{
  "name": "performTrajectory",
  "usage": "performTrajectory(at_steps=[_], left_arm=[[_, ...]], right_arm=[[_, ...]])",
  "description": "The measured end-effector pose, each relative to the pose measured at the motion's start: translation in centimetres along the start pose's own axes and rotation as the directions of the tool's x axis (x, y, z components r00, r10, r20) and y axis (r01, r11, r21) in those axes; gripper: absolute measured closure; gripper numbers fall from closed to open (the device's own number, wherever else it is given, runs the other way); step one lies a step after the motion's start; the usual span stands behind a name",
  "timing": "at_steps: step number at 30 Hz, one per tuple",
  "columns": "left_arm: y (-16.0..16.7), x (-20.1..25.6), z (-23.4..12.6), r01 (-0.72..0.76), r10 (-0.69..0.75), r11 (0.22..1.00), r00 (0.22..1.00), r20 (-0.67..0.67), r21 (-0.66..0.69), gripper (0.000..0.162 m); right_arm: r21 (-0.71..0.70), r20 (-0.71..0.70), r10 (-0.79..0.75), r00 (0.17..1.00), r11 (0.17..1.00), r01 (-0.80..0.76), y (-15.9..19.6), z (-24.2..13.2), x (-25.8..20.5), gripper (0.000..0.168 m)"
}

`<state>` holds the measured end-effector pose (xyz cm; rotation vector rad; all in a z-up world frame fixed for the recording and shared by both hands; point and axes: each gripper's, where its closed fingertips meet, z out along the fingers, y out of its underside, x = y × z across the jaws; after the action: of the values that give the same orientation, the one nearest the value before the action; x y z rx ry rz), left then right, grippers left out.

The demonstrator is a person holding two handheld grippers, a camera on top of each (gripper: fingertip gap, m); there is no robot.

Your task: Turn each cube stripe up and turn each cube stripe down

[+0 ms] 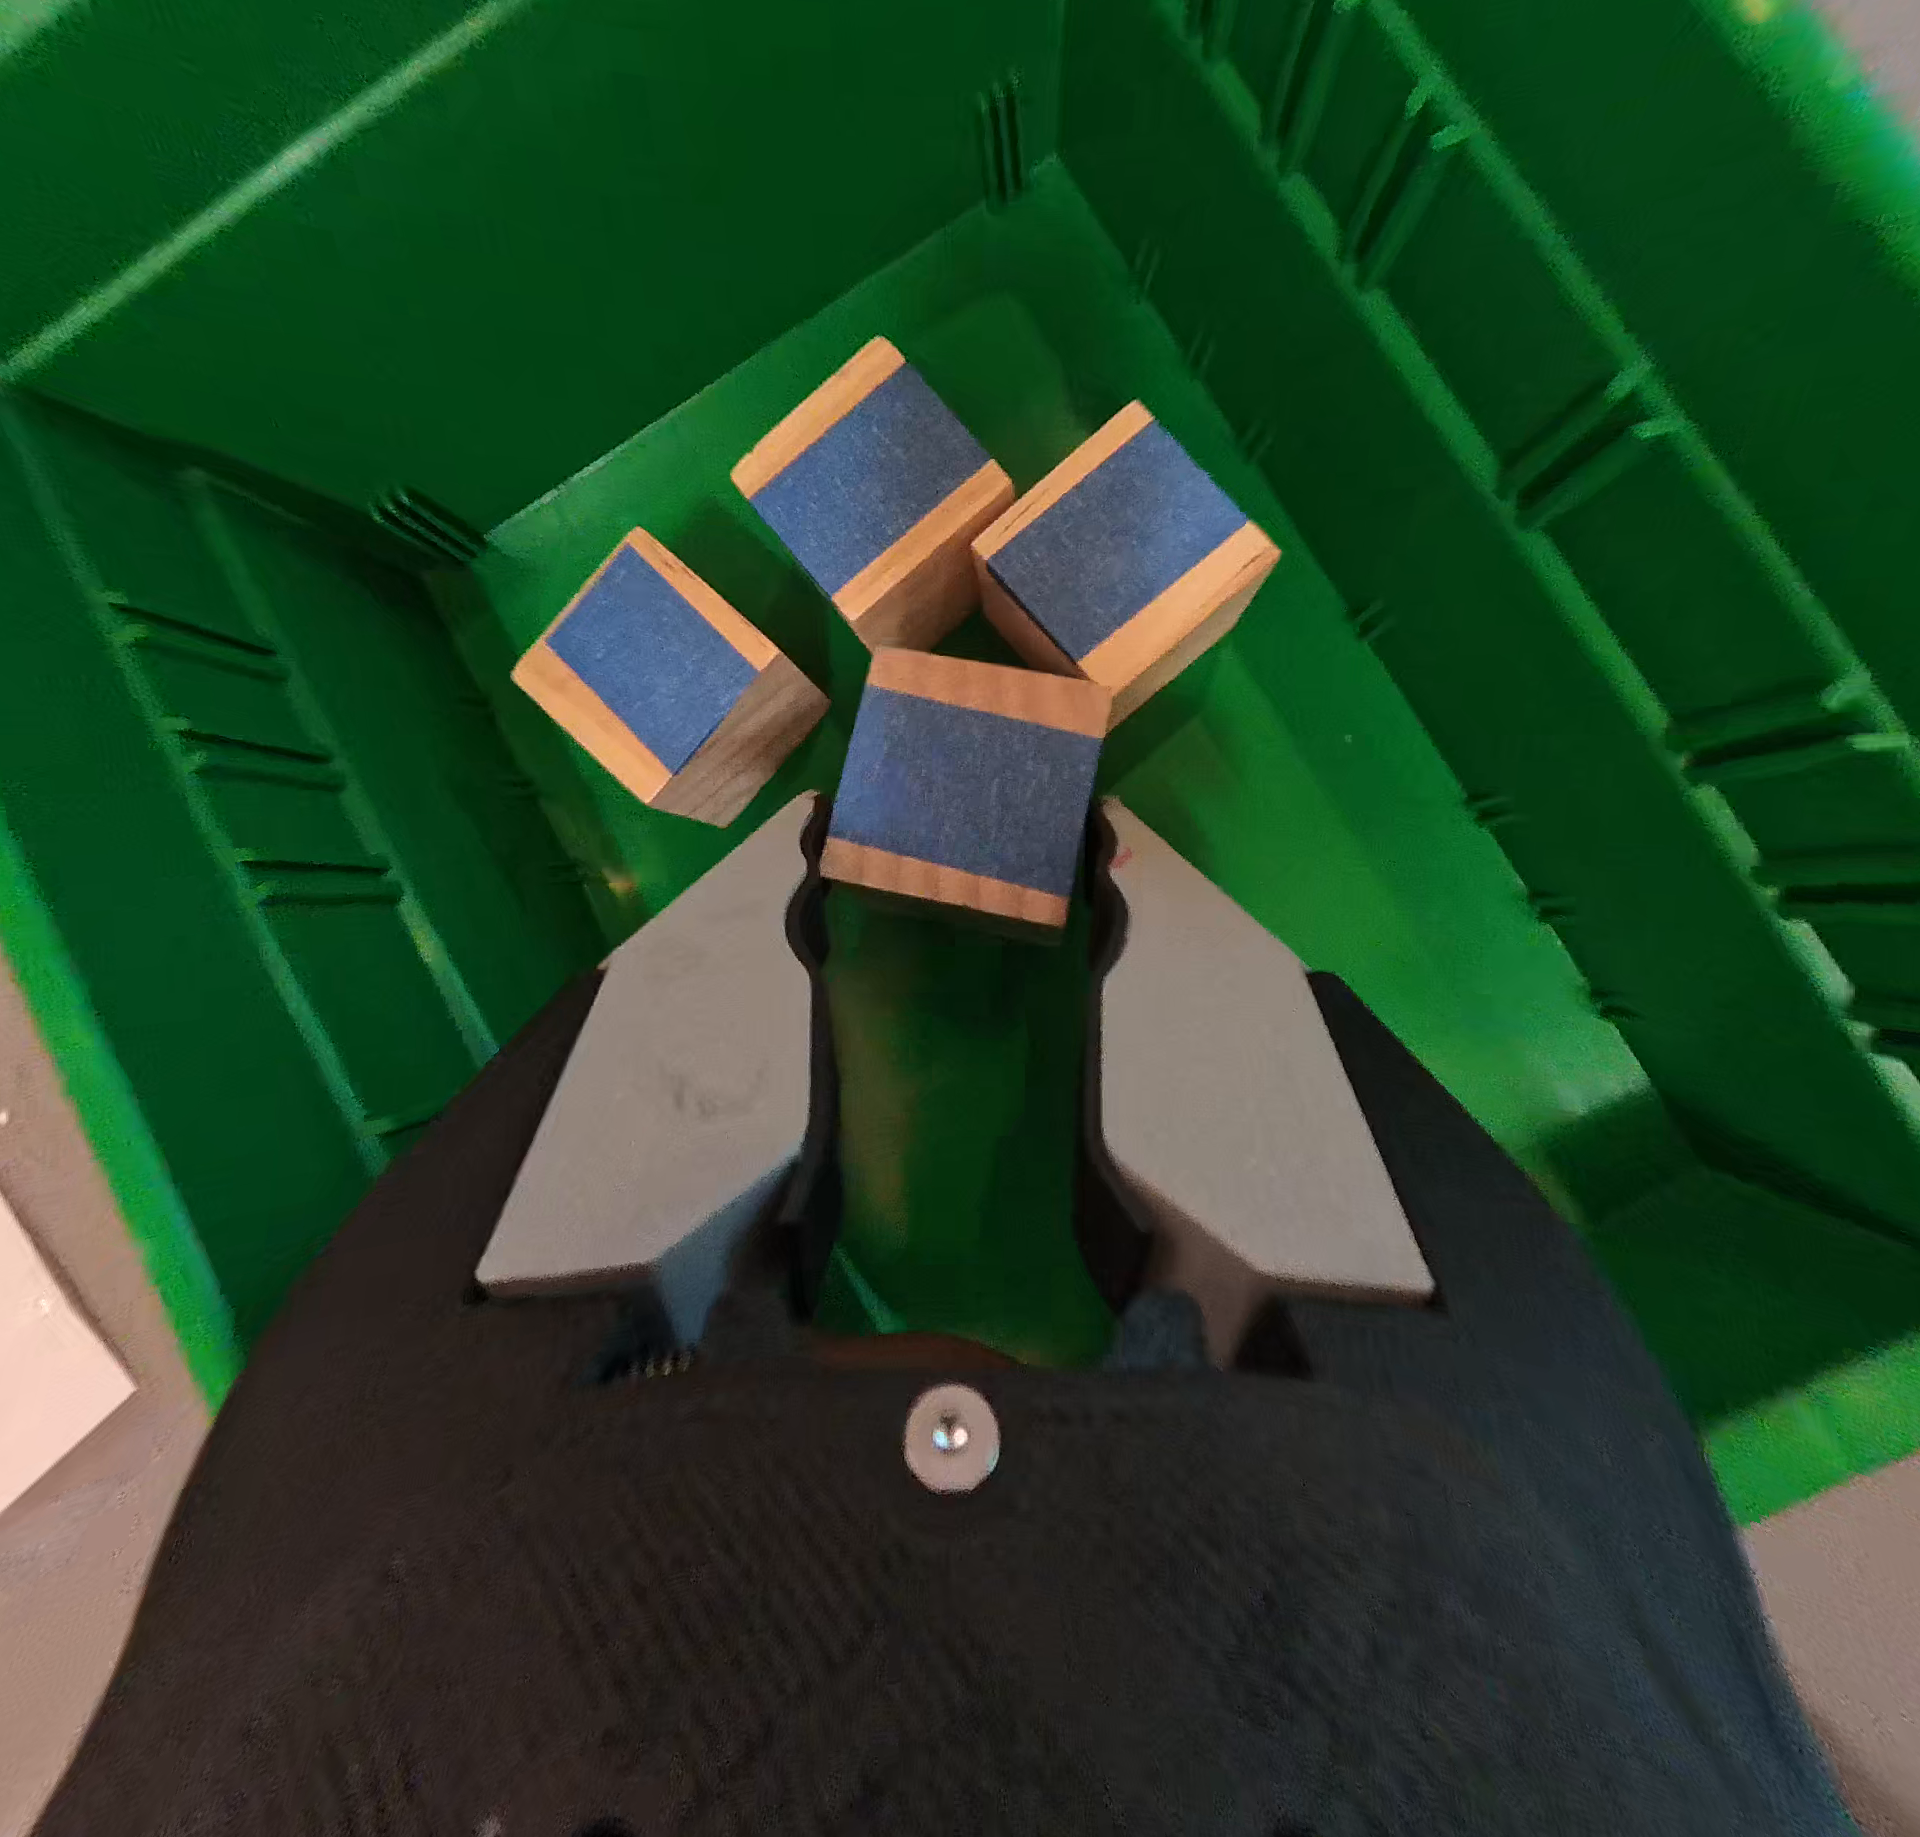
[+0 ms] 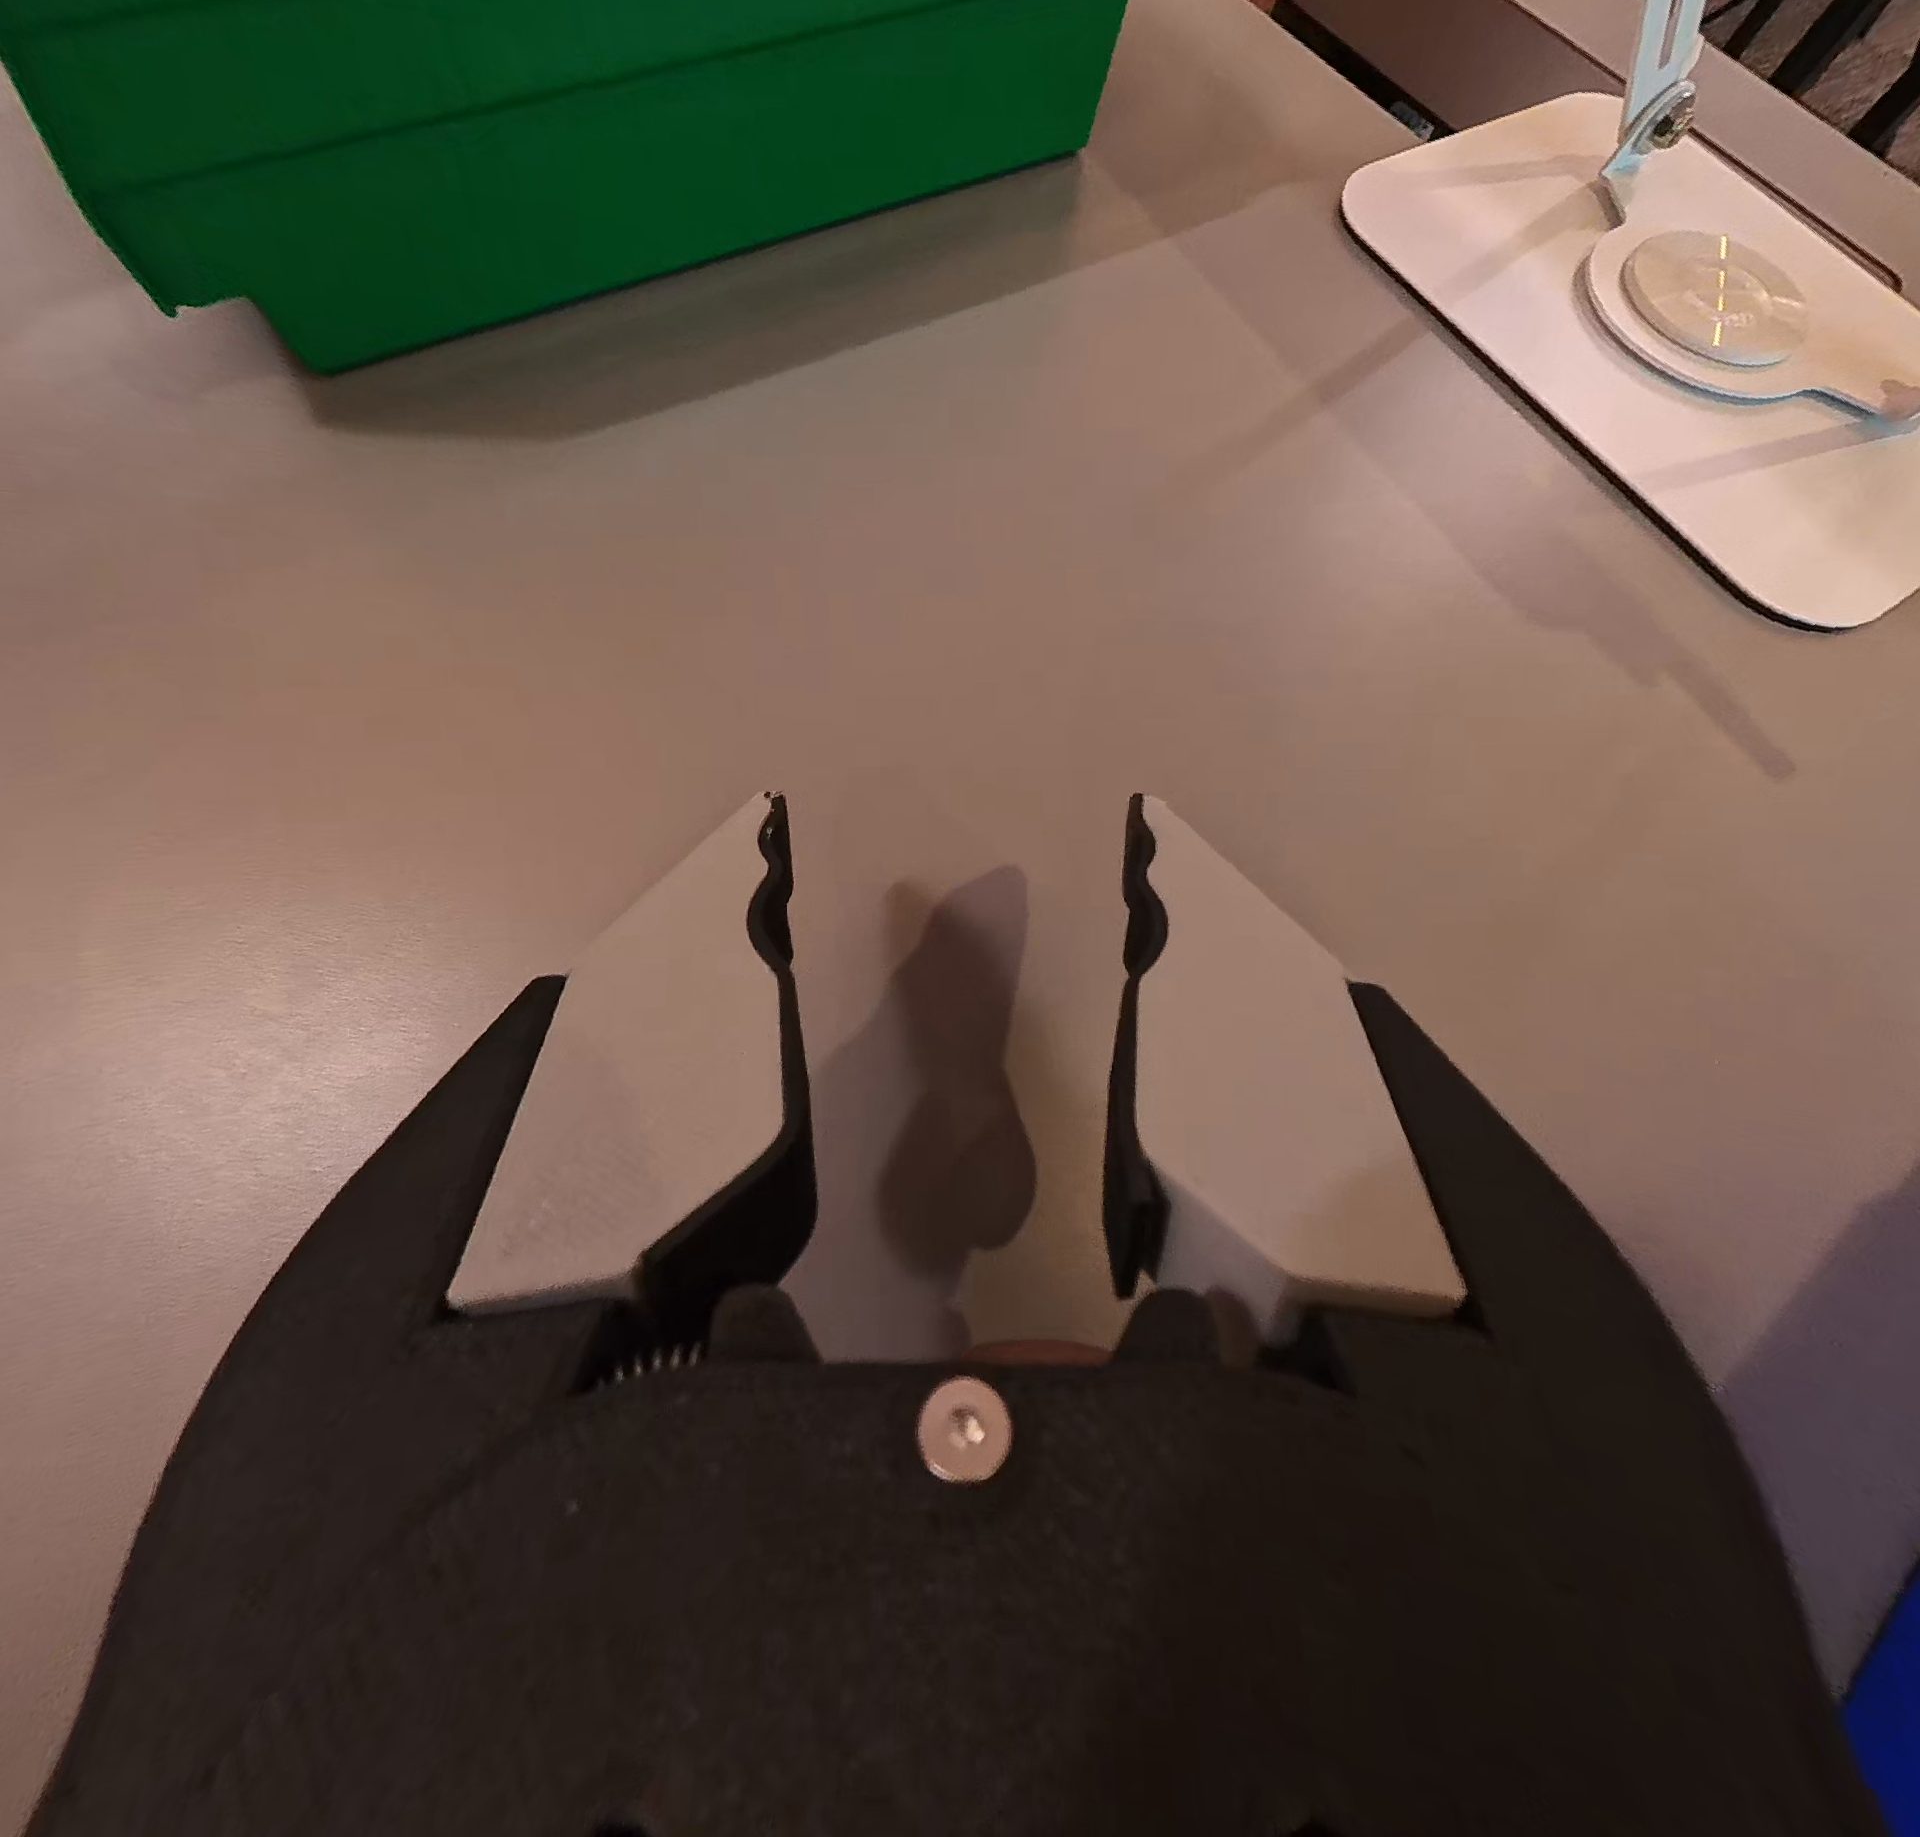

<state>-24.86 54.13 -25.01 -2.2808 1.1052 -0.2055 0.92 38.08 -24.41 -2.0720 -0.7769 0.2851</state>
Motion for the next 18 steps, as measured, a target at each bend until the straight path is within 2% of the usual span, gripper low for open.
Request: performTrajectory(at_steps=[1, 3, 5, 6, 8, 10, 13, 16, 18], left_arm=[[-0.3, 0.1, -0.6, -0.003, 0.003, 1.0, 1.0, -0.001, 0.025, 0.114], [-1.5, 0.4, -2.3, 0.008, -0.006, 0.994, 1.0, -0.019, 0.106, 0.114], [-3.9, 2.0, -4.8, 0.017, 0.011, 0.962, 0.995, -0.1, 0.272, 0.114], [-5.3, 3.5, -6.5, 0.012, 0.053, 0.925, 0.986, -0.16, 0.379, 0.114], [-7.7, 7.9, -10.5, -0.021, 0.218, 0.799, 0.941, -0.258, 0.601, 0.115], [-8.5, 13.8, -14.6, -0.077, 0.454, 0.621, 0.847, -0.278, 0.78, 0.115], [-7.3, 22.6, -18.5, -0.166, 0.728, 0.36, 0.665, -0.166, 0.918, 0.115], [-6.6, 29.0, -19.8, -0.208, 0.832, 0.191, 0.553, -0.045, 0.959, 0.115], [-6.9, 31.8, -19.9, -0.213, 0.843, 0.111, 0.538, 0.021, 0.971, 0.114]], right_arm=[[0.002, 0.012, 0.002, 1.0, 1.0, -0.002, -0.1, 0.0, -0.2, 0.106], [0.015, 0.068, 0.011, 0.998, 1.0, -0.012, -0.3, 0.0, -1.1, 0.107], [0.052, 0.175, 0.046, 0.983, 0.997, -0.055, -1.1, -0.4, -2.7, 0.107], [0.072, 0.237, 0.071, 0.969, 0.993, -0.09, -1.6, -0.7, -3.5, 0.107], [0.111, 0.387, 0.117, 0.914, 0.979, -0.172, -2.8, -1.7, -5.2, 0.105], [0.126, 0.584, 0.146, 0.798, 0.955, -0.268, -4.2, -3.5, -7.6, 0.104], [0.129, 0.833, 0.126, 0.539, 0.903, -0.411, -6.6, -7.6, -10.5, 0.104], [0.112, 0.945, 0.059, 0.321, 0.865, -0.49, -8.1, -11.2, -11.9, 0.107], [0.126, 0.965, 0.012, 0.264, 0.856, -0.501, -8.4, -12.4, -12.4, 0.107]])
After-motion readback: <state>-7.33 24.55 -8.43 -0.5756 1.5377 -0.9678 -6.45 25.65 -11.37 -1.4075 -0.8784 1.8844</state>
